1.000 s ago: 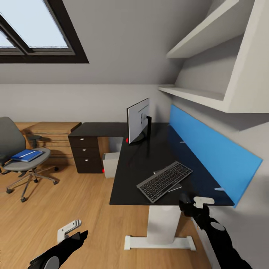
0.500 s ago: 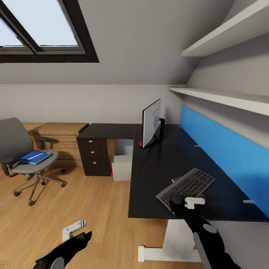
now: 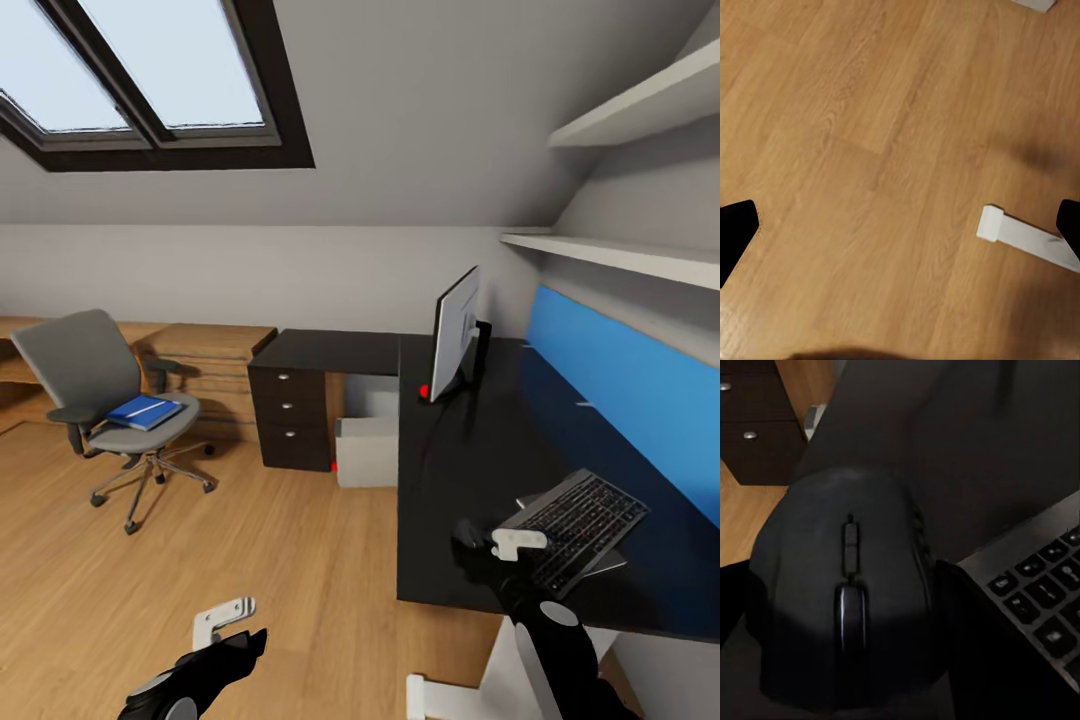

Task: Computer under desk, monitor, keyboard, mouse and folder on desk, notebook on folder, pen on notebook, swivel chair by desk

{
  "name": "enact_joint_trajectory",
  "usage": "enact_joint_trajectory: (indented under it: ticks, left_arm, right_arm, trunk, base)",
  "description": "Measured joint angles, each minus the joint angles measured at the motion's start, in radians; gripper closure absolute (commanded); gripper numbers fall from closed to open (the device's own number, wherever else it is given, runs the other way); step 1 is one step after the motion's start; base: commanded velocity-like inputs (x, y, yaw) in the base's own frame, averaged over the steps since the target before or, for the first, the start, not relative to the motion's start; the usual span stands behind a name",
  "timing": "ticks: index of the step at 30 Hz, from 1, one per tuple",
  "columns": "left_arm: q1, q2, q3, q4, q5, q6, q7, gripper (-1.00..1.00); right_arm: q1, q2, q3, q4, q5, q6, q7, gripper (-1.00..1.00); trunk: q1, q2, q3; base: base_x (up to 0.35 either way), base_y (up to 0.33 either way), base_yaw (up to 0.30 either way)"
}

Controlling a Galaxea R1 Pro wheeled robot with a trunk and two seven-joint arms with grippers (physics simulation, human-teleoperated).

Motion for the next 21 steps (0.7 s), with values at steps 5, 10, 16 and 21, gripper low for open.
enact_joint_trajectory:
  ticks: [5, 10, 16, 21]
  left_arm:
    - [0.000, 0.000, -0.001, 0.000, 0.000, -0.001, 0.000, -1.00]
    - [0.000, 0.002, -0.001, 0.000, 0.001, -0.001, 0.000, -1.00]
    - [0.000, 0.002, -0.001, 0.000, 0.001, -0.001, 0.000, -1.00]
    - [0.000, 0.002, -0.001, 0.000, 0.001, -0.001, 0.000, -1.00]
  right_arm:
    - [0.000, 0.000, 0.000, 0.000, 0.000, 0.000, 0.000, 1.00]
    - [0.001, -0.001, 0.000, 0.000, 0.000, 0.000, -0.001, 1.00]
    - [0.000, 0.000, 0.000, 0.000, 0.001, -0.001, -0.001, 1.00]
    - [0.000, -0.001, 0.000, 0.001, 0.001, -0.001, 0.000, 1.00]
  trunk:
    - [0.000, 0.000, 0.000]
    - [-0.015, 0.028, 0.012]
    - [-0.038, 0.070, 0.031]
    - [-0.057, 0.105, 0.047]
  base:
    - [0.168, 0.278, 0.007]
    - [0.174, 0.297, 0.045]
    - [0.174, 0.298, 0.078]
    - [0.174, 0.297, 0.021]
